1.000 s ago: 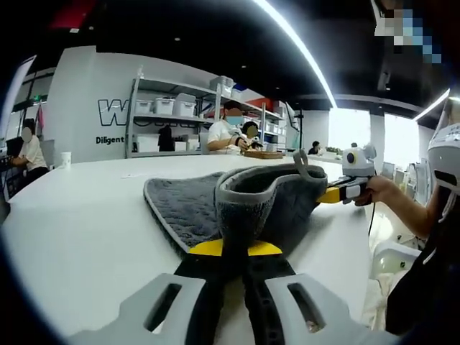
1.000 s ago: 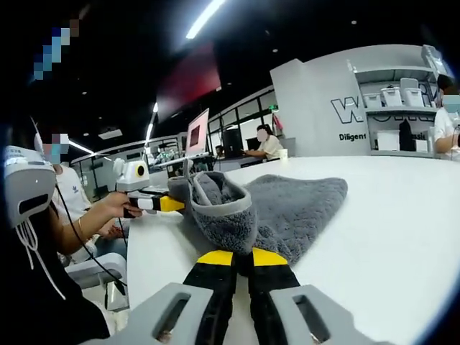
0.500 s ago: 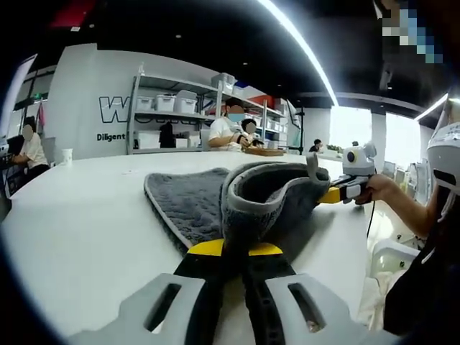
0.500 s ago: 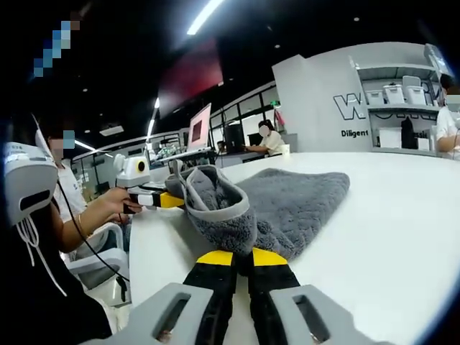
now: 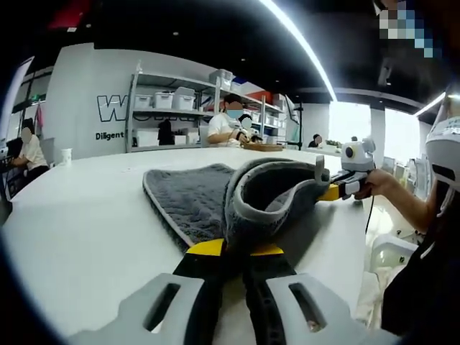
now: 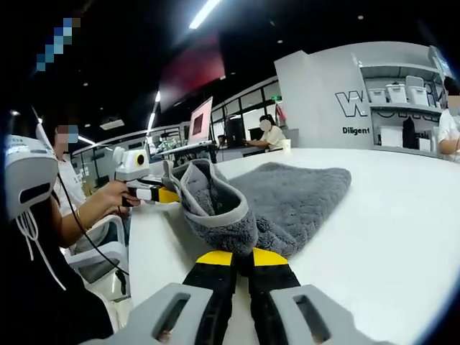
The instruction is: Open the folded towel by lifting each exposed corner and separating the folded layers until the towel lies flat within the target outline without major curled edges
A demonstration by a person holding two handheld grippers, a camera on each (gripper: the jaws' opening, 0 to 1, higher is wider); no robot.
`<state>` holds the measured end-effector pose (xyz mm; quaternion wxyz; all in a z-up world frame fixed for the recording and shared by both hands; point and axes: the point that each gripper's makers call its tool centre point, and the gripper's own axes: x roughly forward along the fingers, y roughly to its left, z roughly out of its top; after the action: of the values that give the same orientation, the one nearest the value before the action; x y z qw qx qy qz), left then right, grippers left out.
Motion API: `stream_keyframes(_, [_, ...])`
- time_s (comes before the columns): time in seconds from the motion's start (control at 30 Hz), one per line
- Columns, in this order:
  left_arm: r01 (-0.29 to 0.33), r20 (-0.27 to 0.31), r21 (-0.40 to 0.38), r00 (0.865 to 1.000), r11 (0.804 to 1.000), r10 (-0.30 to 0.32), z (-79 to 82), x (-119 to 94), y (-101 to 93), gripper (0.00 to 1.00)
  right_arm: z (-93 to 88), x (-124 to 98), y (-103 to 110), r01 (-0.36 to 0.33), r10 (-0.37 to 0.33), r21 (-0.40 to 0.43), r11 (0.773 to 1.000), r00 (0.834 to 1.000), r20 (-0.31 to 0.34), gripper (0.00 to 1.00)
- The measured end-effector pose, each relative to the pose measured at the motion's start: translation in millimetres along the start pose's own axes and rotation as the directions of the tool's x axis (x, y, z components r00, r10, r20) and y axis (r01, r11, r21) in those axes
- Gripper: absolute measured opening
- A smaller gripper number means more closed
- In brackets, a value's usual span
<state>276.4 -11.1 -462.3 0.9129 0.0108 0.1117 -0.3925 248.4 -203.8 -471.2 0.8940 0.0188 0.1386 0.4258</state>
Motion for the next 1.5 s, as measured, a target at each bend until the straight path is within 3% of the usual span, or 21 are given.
stream_keyframes(0.63, [-0.018, -0.022, 0.058, 1.0, 0.998, 0.02, -2.5, -8.4, -2.1, 0.12, 2.5, -3.2, 1.4, 0.028, -0.028, -0.044, 0.999, 1.0, 0.009, 0.02])
stream_keyframes(0.97, [-0.032, -0.042, 0.094, 0.998, 0.995, 0.036, -0.5, -15.1, 3.5, 0.2, 6.0, -4.1, 4.0, 0.035, -0.034, -0.037, 0.999, 0.999, 0.013, 0.07])
stream_keyframes(1.1, [-0.057, 0.01, 0.088, 0.998, 0.994, 0.057, 9.5, -18.9, 6.4, 0.21, 12.2, -5.6, 7.1, 0.042, -0.041, -0.038, 0.998, 0.999, 0.023, 0.17])
stream_keyframes(1.2, [-0.071, 0.025, 0.102, 0.997, 0.992, 0.069, 14.1, -21.9, 8.0, 0.22, 17.2, -9.5, 3.9, 0.092, -0.091, -0.088, 0.992, 0.996, 0.023, 0.37])
stream_keyframes(1.27, [-0.081, 0.029, 0.107, 0.996, 0.991, 0.078, 16.1, -23.3, 9.6, 0.23, 19.1, -11.5, 3.2, 0.108, -0.107, -0.099, 0.989, 0.994, 0.018, 0.44])
stream_keyframes(1.5, [-0.086, 0.029, 0.136, 0.996, 0.987, 0.083, 22.3, -27.3, 11.0, 0.25, 31.1, -17.3, 9.7, 0.097, -0.092, -0.098, 0.99, 0.995, 0.046, 0.41])
